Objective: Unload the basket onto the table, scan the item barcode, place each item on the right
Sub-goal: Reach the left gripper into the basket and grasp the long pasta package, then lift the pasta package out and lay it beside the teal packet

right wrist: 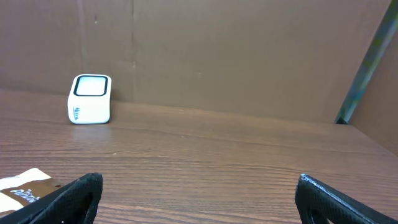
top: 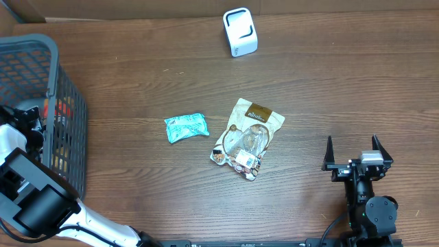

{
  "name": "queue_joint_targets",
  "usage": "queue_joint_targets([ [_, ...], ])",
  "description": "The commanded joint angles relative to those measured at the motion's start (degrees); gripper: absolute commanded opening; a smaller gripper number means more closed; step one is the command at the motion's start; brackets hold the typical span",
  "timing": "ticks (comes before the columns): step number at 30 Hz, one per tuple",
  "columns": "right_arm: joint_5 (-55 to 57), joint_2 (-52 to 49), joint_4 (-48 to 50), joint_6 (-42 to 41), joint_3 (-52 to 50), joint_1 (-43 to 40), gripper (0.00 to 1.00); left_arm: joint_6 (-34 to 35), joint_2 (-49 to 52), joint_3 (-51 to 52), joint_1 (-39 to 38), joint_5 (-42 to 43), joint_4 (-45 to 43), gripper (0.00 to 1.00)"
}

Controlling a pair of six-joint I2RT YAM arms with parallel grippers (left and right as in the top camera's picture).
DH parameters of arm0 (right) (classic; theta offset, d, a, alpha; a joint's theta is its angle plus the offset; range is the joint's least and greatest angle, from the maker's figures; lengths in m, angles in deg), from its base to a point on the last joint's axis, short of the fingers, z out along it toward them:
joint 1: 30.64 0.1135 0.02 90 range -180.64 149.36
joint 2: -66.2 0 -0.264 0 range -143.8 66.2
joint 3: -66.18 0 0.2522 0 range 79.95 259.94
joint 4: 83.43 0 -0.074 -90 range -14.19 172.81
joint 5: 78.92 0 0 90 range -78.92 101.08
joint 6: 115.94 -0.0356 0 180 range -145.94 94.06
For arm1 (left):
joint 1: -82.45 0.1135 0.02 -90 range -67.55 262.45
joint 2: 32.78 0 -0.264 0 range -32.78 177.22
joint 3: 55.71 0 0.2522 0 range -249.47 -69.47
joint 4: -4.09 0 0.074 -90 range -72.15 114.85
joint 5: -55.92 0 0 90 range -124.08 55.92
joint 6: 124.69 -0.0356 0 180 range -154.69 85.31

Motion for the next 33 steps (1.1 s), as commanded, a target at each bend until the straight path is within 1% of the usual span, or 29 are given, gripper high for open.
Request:
queue_joint_targets([
  [1, 0.59, 0.52, 0.37, 0.04, -0.57, 0.22, 1.00, 0.17, 3.76, 3.39, -0.17, -0.22, 0.61, 0.61],
  [2, 0.59, 0.52, 0.37, 0.07, -0.57, 0.22, 1.00, 0.17, 3.76, 3.39, -0.17, -0.22, 0.48, 0.51],
  [5, 0.59, 0.52, 0.37, 0.04, -0.59, 0.22, 1.00, 0.20, 3.76, 3.39, -0.17, -0.09, 0.24, 0.26],
  [7, 0.59, 0.52, 0.37, 0.07, -0.57, 0.22, 1.00, 0.20, 3.74, 3.37, -0.17, 0.24, 0.22, 0.15],
  [8, 0.59, 0.52, 0.37, 0.07, -0.57, 0.22, 1.00, 0.17, 3.74, 3.23, -0.17, 0.20, 0.26, 0.07],
  [9, 0.59, 0.52, 0.37, 0.07, -0.57, 0.22, 1.00, 0.20, 3.74, 2.99, -0.17, 0.20, 0.37, 0.04],
  [14, 0.59, 0.52, 0.37, 0.07, -0.57, 0.22, 1.00, 0.46, 3.39, -1.62, -0.20, 0.17, 4.61, 0.04],
  [18, 0.59, 0.52, 0.37, 0.07, -0.57, 0.22, 1.00, 3.02, 2.32, -9.94, -0.20, 0.04, 10.69, 0.04],
  [21, 0.59, 0.52, 0.37, 0.07, -0.57, 0.22, 1.00, 6.75, 1.01, -17.79, -0.20, 0.72, 15.76, 0.04],
  [24, 0.59, 0.52, 0.37, 0.07, -0.57, 0.22, 1.00, 8.83, -0.87, -25.16, -0.42, 5.84, 20.00, 0.04],
  [26, 0.59, 0.52, 0.37, 0.07, -0.57, 0.22, 1.00, 12.35, -2.67, -29.44, -0.74, 7.87, 21.84, 0.04],
  [29, 0.59, 0.52, 0.37, 0.07, -0.57, 0.22, 1.00, 14.67, -6.12, -34.27, -1.42, 11.34, 22.84, 0.04],
  [33, 0.59, 0.52, 0.37, 0.07, -0.59, 0.22, 1.00, 17.77, -11.87, -38.88, -2.43, 19.50, 22.53, 0.04],
])
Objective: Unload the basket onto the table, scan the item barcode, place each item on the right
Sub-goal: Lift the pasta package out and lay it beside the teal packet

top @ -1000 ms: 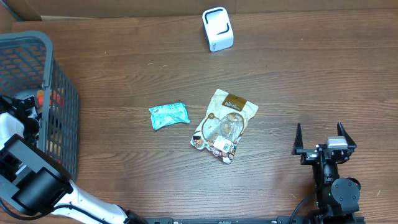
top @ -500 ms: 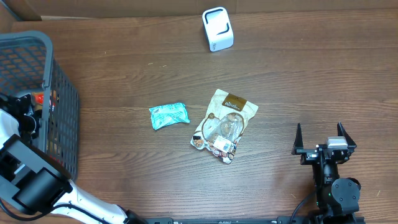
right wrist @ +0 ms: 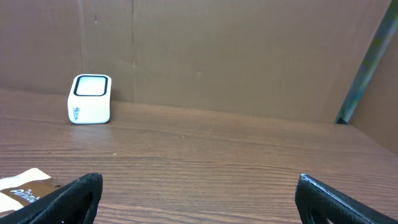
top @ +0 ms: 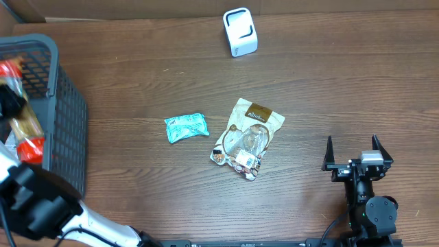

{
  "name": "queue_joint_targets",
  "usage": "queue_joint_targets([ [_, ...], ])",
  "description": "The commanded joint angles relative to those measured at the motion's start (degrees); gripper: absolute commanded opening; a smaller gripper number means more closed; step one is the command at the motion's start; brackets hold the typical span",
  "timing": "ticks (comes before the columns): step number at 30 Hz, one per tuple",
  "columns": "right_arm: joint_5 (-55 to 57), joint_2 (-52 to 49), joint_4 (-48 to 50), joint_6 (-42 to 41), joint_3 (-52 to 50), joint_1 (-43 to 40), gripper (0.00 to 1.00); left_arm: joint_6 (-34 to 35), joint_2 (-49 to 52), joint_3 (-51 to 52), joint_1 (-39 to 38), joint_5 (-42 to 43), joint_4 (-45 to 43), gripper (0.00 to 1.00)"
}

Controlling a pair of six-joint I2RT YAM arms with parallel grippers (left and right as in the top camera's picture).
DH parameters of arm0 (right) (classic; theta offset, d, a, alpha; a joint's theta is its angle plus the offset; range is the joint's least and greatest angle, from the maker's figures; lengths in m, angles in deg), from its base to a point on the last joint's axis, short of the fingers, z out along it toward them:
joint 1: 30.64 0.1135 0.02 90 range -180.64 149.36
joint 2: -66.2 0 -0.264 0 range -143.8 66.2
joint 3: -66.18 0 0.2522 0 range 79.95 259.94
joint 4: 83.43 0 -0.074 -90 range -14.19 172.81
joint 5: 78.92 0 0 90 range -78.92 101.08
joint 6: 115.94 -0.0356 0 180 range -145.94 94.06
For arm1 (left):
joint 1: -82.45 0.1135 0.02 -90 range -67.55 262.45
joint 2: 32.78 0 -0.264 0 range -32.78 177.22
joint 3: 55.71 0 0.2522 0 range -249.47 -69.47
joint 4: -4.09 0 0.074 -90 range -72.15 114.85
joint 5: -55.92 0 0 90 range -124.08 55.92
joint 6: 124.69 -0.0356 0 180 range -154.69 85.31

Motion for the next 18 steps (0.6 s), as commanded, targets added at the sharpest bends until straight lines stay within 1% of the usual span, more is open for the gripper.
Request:
queue_joint_targets([
  [1, 0.59, 0.52, 0.37, 0.04, -0.57, 0.22, 1.00, 5.60, -10.78, -7.06, -1.95, 13.09, -1.07, 0.04],
  [4, 0.59, 0.52, 0.37, 0.04, -0.59, 0.22, 1.00, 6.29, -16.15, -8.57, -3.54, 15.74, -1.20, 0.04],
  [12, 0.59, 0.52, 0.37, 0.02, -0.57, 0.22, 1.00, 6.25, -29.27, -8.72, -10.97, 13.64, -1.79, 0.04],
  [15, 0.59, 0.52, 0.37, 0.02, -0.57, 0.22, 1.00, 6.25, -32.30, -8.72, -16.74, 11.50, 0.28, 0.04],
  [18, 0.59, 0.52, 0.37, 0.02, -0.57, 0.22, 1.00, 6.27, -33.09, -8.63, -24.28, 9.49, 4.72, 0.04],
])
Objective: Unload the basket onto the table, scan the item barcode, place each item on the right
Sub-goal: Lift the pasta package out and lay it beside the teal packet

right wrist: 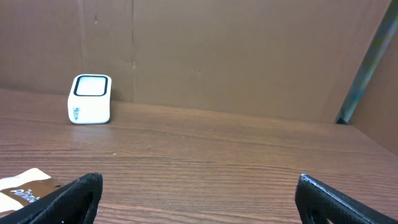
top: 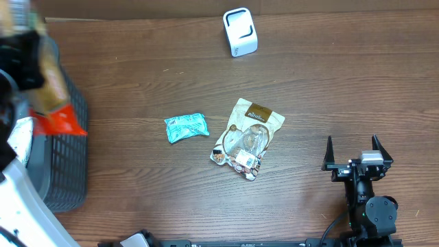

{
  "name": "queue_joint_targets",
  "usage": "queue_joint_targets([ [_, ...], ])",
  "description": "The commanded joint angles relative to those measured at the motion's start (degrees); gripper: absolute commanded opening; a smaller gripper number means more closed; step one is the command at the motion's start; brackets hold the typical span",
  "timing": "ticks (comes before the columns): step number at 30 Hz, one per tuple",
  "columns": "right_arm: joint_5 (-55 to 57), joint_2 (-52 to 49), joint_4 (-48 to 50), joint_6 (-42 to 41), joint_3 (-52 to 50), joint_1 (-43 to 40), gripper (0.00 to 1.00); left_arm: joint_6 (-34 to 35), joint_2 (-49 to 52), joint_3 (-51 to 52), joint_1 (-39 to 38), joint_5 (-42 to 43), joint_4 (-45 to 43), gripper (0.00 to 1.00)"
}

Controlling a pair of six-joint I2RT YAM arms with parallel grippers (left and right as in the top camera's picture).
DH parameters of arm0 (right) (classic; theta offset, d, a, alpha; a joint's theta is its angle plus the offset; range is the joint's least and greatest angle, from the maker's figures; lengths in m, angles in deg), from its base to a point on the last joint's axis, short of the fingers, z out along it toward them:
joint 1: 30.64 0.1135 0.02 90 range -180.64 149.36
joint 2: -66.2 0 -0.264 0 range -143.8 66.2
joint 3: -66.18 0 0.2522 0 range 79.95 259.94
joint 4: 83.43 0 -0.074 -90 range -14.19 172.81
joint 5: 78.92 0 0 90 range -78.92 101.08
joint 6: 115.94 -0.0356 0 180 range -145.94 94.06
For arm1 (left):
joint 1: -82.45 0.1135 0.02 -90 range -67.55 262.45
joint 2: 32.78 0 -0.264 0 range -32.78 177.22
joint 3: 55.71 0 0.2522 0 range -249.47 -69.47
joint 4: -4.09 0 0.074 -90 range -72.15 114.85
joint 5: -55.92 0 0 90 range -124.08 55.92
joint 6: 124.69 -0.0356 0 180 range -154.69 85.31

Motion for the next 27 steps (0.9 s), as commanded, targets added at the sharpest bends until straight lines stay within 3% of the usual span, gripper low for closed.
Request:
queue_joint_targets([
  [1, 0.59, 0.52, 0.33, 0.04, -0.57, 0.22, 1.00, 1.29, -0.68, -0.96, -8.57, -2.05, 3.21, 0.04],
  [6, 0.59, 0.52, 0.33, 0.04, -0.57, 0.22, 1.00, 6.95, 1.66, 4.92, -20.57, -13.29, 10.34, 0.04],
  [10, 0.59, 0.52, 0.33, 0.04, -0.59, 0.22, 1.00, 11.82, 3.54, 16.37, -26.16, -17.22, 9.29, 0.04],
  [18, 0.59, 0.52, 0.33, 0.02, -0.57, 0.22, 1.00, 20.81, 5.25, 43.76, -30.14, -22.10, -8.57, 0.04],
  [27, 0.59, 0.52, 0.33, 0.02, -0.57, 0.22, 1.00, 21.38, 5.35, 63.04, -29.99, -33.00, -28.20, 0.04],
])
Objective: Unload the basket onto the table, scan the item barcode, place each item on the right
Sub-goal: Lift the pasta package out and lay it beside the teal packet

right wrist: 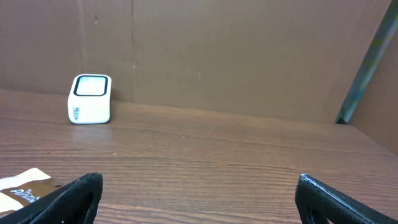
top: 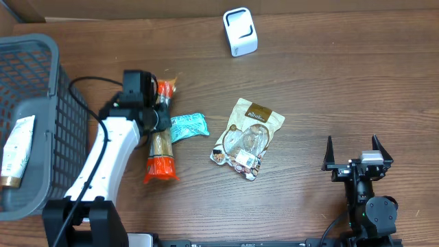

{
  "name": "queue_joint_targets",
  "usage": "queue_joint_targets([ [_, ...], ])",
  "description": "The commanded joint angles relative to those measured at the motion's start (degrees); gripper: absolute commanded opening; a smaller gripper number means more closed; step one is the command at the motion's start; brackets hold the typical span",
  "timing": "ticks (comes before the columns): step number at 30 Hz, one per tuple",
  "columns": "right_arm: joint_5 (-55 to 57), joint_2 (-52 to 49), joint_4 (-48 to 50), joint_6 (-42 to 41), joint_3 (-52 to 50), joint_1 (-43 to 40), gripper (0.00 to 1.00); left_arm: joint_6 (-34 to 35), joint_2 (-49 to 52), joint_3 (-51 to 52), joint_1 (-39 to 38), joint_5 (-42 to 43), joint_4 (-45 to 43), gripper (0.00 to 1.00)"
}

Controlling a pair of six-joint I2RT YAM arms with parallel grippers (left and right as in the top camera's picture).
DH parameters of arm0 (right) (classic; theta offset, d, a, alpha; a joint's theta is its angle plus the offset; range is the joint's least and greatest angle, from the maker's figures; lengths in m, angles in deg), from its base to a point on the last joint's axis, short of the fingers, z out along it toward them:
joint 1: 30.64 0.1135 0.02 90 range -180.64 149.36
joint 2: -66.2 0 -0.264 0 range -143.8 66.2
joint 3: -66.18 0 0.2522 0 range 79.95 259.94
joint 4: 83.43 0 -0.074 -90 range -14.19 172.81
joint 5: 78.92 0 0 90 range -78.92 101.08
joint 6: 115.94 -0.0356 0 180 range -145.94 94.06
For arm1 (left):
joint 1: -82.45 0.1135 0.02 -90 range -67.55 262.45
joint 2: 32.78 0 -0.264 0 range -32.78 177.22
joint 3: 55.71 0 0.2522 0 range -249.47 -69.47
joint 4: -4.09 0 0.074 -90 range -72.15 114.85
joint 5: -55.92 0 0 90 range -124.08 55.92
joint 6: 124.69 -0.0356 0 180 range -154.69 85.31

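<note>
A long orange-and-tan snack packet (top: 161, 140) lies lengthwise left of table centre with my left gripper (top: 155, 118) shut on its middle. Whether it touches the wood cannot be told. The white barcode scanner (top: 240, 31) stands at the far edge of the table, well away from the packet, and the right wrist view also has the scanner (right wrist: 91, 99). My right gripper (top: 352, 147) rests open at the front right, and its wrist view shows the right gripper (right wrist: 198, 199) with nothing between the fingers.
A small teal packet (top: 186, 127) lies just right of the held packet. A cream-and-brown pouch (top: 248, 137) sits at table centre; its corner (right wrist: 22, 186) shows in the wrist view. The grey basket (top: 41, 82) at the left holds a white tube (top: 17, 147).
My left arm has moved from high over the basket's right edge to low over the table beside the teal packet, still holding the orange packet. The right arm has not moved.
My left gripper was down inside the basket. Then it held the orange packet above the basket, then high over the basket's right side. Now the packet is over the table beside the teal one. The right gripper stayed open and still.
</note>
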Motion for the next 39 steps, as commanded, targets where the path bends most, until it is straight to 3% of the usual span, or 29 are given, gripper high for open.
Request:
queue_joint_targets([
  [1, 0.59, 0.52, 0.33, 0.07, -0.57, 0.22, 1.00, -0.02, -2.12, 3.96, 0.15, -5.92, -4.68, 0.04],
  [3, 0.59, 0.52, 0.33, 0.07, -0.57, 0.22, 1.00, -2.86, -1.90, 7.02, 0.09, -5.92, -8.50, 0.04],
  [10, 0.59, 0.52, 0.33, 0.04, -0.57, 0.22, 1.00, -3.04, 0.50, 11.10, 0.09, -4.00, -12.70, 0.04],
  [25, 0.59, 0.52, 0.33, 0.07, -0.57, 0.22, 1.00, -3.02, 9.18, 11.10, -2.69, 13.05, -14.21, 0.04],
  [31, 0.59, 0.52, 0.33, 0.04, -0.57, 0.22, 1.00, -1.62, 9.40, 11.04, -7.39, 12.46, -16.35, 0.04],
  [37, 0.59, 0.52, 0.33, 0.04, -0.57, 0.22, 1.00, 0.79, 9.40, 10.05, -5.81, 10.75, -15.85, 0.05],
  [38, 0.59, 0.52, 0.33, 0.04, -0.57, 0.22, 1.00, 0.39, 9.40, 9.62, -5.57, 9.86, -15.34, 0.11],
  [39, 0.59, 0.52, 0.33, 0.07, -0.59, 0.22, 1.00, 0.17, 9.40, 9.05, -5.46, 8.79, -14.62, 0.25],
])
